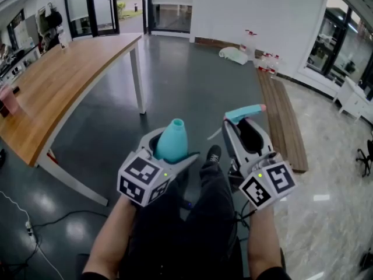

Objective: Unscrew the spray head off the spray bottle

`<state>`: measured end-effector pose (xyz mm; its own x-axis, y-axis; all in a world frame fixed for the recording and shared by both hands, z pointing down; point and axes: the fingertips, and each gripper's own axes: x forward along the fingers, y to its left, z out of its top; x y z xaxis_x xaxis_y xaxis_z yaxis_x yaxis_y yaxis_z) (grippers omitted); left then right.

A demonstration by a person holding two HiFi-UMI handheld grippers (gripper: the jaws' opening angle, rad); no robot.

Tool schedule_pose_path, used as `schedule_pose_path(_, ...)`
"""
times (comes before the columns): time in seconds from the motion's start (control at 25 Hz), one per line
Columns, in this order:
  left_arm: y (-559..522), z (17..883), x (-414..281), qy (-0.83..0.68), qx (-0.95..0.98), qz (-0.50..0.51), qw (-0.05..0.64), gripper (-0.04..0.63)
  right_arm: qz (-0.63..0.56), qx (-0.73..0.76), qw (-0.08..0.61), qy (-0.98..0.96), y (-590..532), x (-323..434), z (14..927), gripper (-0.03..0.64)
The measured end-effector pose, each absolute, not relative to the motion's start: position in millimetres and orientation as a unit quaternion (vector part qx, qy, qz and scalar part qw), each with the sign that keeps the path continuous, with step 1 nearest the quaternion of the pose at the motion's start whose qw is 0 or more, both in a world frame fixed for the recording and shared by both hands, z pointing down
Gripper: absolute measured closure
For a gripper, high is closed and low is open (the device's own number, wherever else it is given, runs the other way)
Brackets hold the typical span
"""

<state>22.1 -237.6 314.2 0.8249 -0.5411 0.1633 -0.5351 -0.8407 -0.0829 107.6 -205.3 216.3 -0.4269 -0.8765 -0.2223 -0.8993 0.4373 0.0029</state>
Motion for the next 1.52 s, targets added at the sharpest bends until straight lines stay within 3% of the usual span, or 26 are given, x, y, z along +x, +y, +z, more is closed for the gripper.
schedule_pose_path(0.72, -232.6, 302.5, 72.5, 0.239, -0.968, -0.075, 0.029, 0.164, 0.060, -0.575, 0.080, 0.812, -192.3, 136.2, 240.5, 0.476)
schedule_pose_path(1.52, -227.7, 310.5, 72.9, 0.231, -0.969, -0.080, 0.020, 0.164, 0.055, -0.578, 0.071, 0.811, -192.5, 133.9, 246.3, 0.479)
